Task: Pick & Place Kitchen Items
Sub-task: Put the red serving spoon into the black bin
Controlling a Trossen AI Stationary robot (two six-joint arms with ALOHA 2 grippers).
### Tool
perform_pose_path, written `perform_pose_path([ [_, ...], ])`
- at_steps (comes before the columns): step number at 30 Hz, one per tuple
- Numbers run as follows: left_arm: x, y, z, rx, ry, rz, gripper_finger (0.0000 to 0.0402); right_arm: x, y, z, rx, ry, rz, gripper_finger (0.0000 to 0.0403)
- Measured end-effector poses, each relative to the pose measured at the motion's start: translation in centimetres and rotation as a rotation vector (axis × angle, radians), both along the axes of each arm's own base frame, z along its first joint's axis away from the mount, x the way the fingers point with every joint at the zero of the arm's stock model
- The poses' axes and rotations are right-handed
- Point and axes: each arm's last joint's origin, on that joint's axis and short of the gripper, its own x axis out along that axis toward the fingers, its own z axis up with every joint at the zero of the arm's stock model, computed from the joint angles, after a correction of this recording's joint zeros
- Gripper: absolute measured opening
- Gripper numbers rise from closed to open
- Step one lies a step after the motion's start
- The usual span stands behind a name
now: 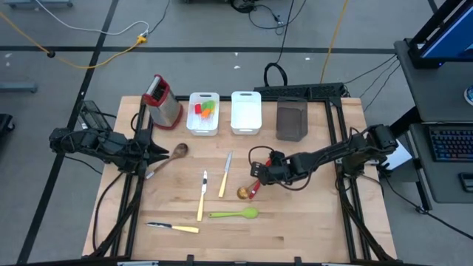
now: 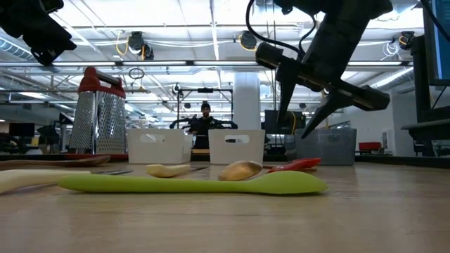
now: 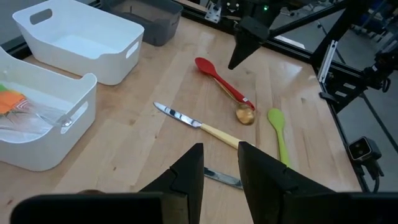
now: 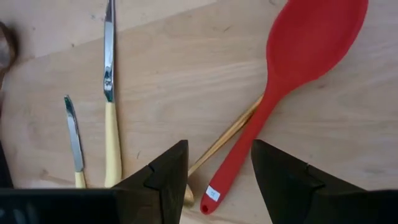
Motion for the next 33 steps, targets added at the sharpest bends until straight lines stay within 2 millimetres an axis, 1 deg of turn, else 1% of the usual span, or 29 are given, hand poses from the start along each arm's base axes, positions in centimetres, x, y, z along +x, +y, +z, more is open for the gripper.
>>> perform_pose_path([
  [6, 0.0, 0.0, 0.0, 0.0, 0.0, 0.0, 0.0102, 0.15, 0.08, 0.05, 0.014, -0.009, 0.035, 0.0169],
  [19, 0.01, 0.0, 0.02, 0.0, -0.003, 0.0, 0.0102, -0.29, -0.43, -0.19, 0.022, 0.044, -0.023, 0.0169],
  [29, 0.03, 0.0, 0.07, 0.01, -0.008, -0.002, 0.0102, -0.42, -0.46, -0.26, 0.022, 0.059, -0.029, 0.0169],
  [33, 0.03, 0.0, 0.07, 0.01, -0.008, -0.001, 0.0102, -0.6, -0.5, -0.64, 0.03, 0.059, -0.047, 0.0169],
])
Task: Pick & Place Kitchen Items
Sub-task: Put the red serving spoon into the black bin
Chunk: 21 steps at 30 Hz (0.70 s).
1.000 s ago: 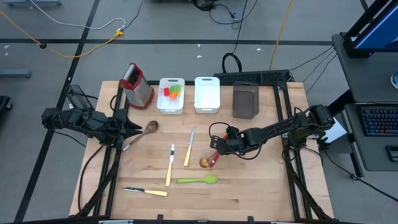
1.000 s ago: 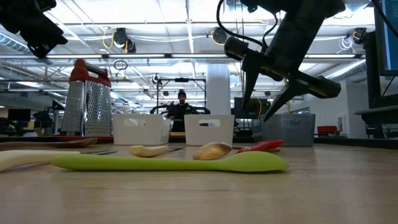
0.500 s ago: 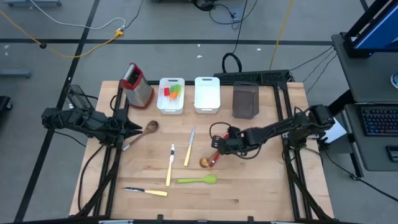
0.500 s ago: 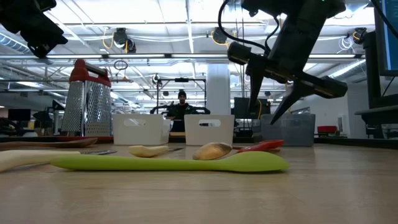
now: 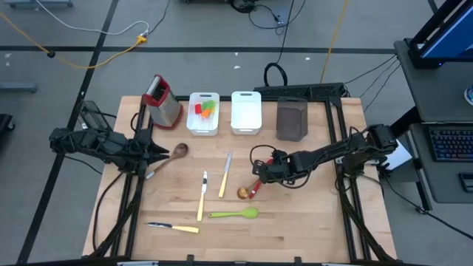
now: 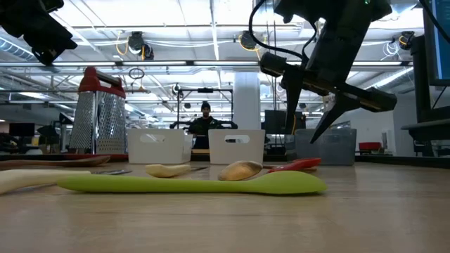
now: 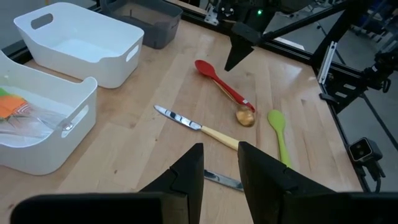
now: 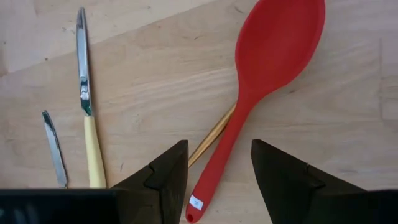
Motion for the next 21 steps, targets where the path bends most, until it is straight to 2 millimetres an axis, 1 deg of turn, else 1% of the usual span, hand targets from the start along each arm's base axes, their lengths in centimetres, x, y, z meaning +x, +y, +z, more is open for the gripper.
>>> perform_pose_path([
  [5, 0.0, 0.0, 0.0, 0.0, -0.001, 0.0, 0.0102, -0.4, -0.1, -1.6, 0.012, -0.047, -0.033, 0.0169],
  [9, 0.0, 0.0, 0.0, 0.0, -0.003, 0.0, 0.0102, -0.6, -0.5, -2.4, -0.032, -0.1, -0.085, 0.0169],
  [14, 0.0, 0.0, 0.0, 0.0, -0.003, 0.0, 0.0102, -0.5, -0.9, -2.5, 0.03, -0.086, -0.058, 0.0169],
  [21, 0.0, 0.0, 0.0, 0.005, -0.003, 0.004, 0.0102, -0.5, -1.1, -2.5, 0.034, -0.081, -0.066, 0.0169],
])
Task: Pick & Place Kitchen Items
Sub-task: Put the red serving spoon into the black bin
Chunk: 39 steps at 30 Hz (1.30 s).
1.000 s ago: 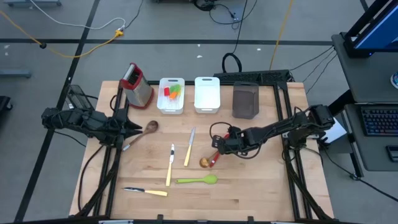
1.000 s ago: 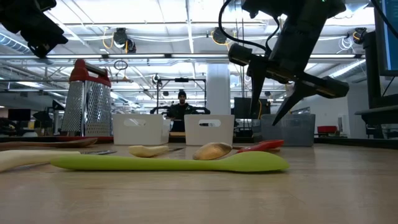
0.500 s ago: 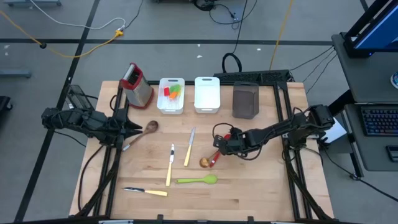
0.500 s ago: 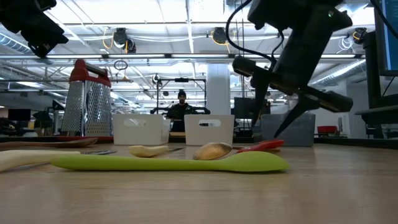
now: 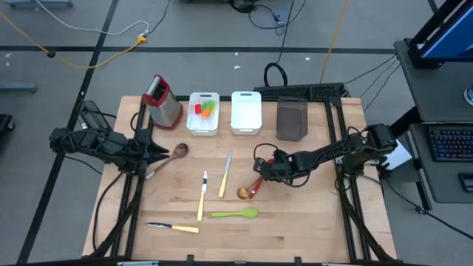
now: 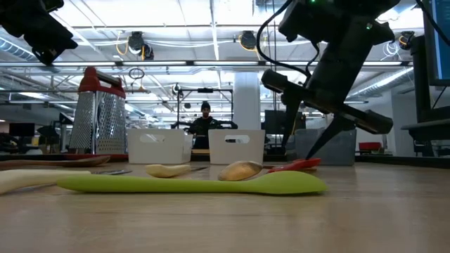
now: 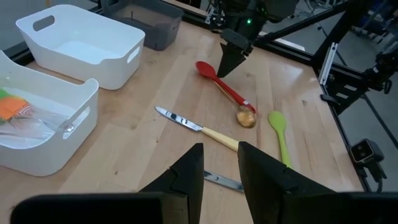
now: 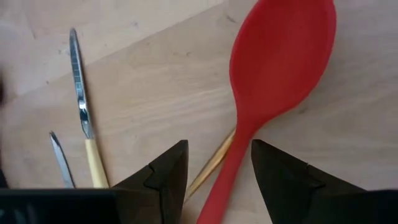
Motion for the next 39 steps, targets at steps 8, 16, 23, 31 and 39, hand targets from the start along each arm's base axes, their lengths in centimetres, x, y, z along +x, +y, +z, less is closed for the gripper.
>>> perform_pose_path([
  [8, 0.0, 0.0, 0.0, 0.002, -0.001, 0.003, 0.0102, 0.2, -0.1, -1.3, 0.024, 0.053, -0.004, 0.0169],
  [16, 0.0, 0.1, 0.0, 0.008, -0.003, 0.019, 0.0102, 0.8, -0.6, -2.5, 0.018, 0.068, -0.023, 0.0168],
  [23, 0.0, 0.1, 0.0, 0.008, -0.002, 0.019, 0.0102, 0.7, -0.6, -2.9, 0.019, 0.092, -0.035, 0.0111],
  [31, 0.0, 0.1, 0.0, 0.008, -0.003, 0.018, 0.0102, 0.6, -0.8, -3.0, -0.024, 0.092, -0.063, 0.0024],
  [39, 0.0, 0.1, 0.0, 0.009, -0.003, 0.018, 0.0102, 0.6, -0.8, -2.7, -0.025, 0.081, -0.07, 0.0042],
])
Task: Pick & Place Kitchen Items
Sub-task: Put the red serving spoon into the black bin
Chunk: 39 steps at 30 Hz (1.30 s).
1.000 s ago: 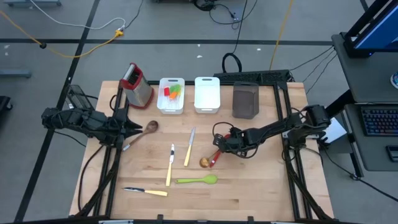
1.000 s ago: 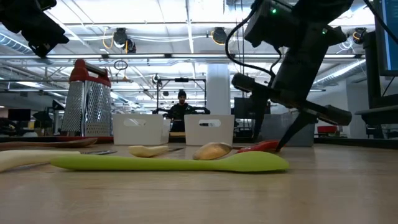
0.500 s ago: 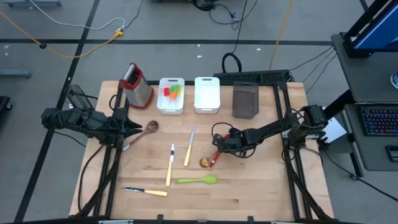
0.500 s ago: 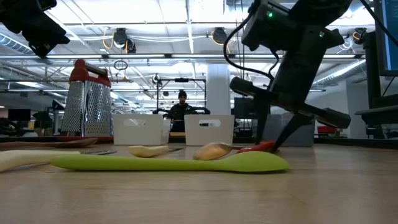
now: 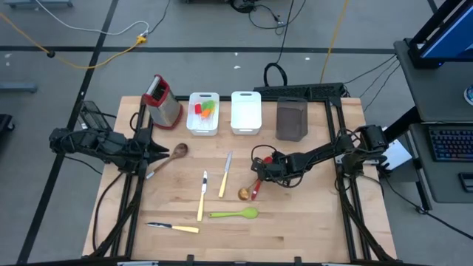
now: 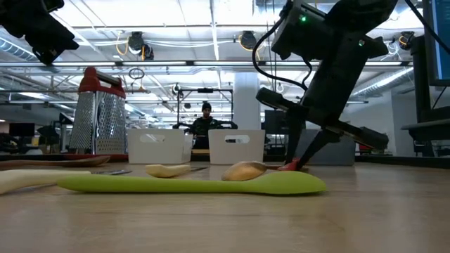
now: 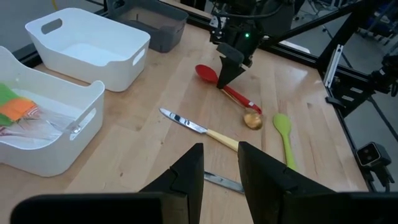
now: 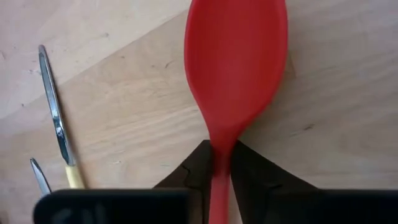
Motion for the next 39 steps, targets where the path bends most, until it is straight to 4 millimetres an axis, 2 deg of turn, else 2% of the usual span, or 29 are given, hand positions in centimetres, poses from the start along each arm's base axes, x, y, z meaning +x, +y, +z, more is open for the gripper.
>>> perform_pose_path([
  [10, 0.0, 0.0, 0.0, 0.0, 0.0, 0.0, 0.0102, -0.3, 0.0, 1.1, -0.009, -0.018, 0.031, 0.0025],
  [16, 0.0, 0.0, 0.0, 0.0, 0.0, 0.0, 0.0102, -0.3, 0.0, 1.1, -0.003, -0.025, 0.032, 0.0044],
  [21, 0.0, 0.0, 0.0, 0.0, 0.0, 0.0, 0.0102, -0.3, 0.0, 1.2, -0.01, -0.025, 0.048, 0.0025],
  [26, 0.0, 0.0, 0.0, 0.0, 0.0, 0.0, 0.0102, -0.3, 0.0, 2.0, 0.001, -0.045, 0.085, 0.0024],
  [32, 0.0, 0.0, 0.0, 0.001, 0.0, -0.001, 0.0102, -1.2, 0.0, 3.6, 0.011, -0.043, 0.129, 0.0024],
  [39, 0.0, 0.0, 0.0, 0.004, 0.001, -0.002, 0.0102, -3.2, -0.1, 4.9, 0.033, 0.053, 0.216, 0.0024],
])
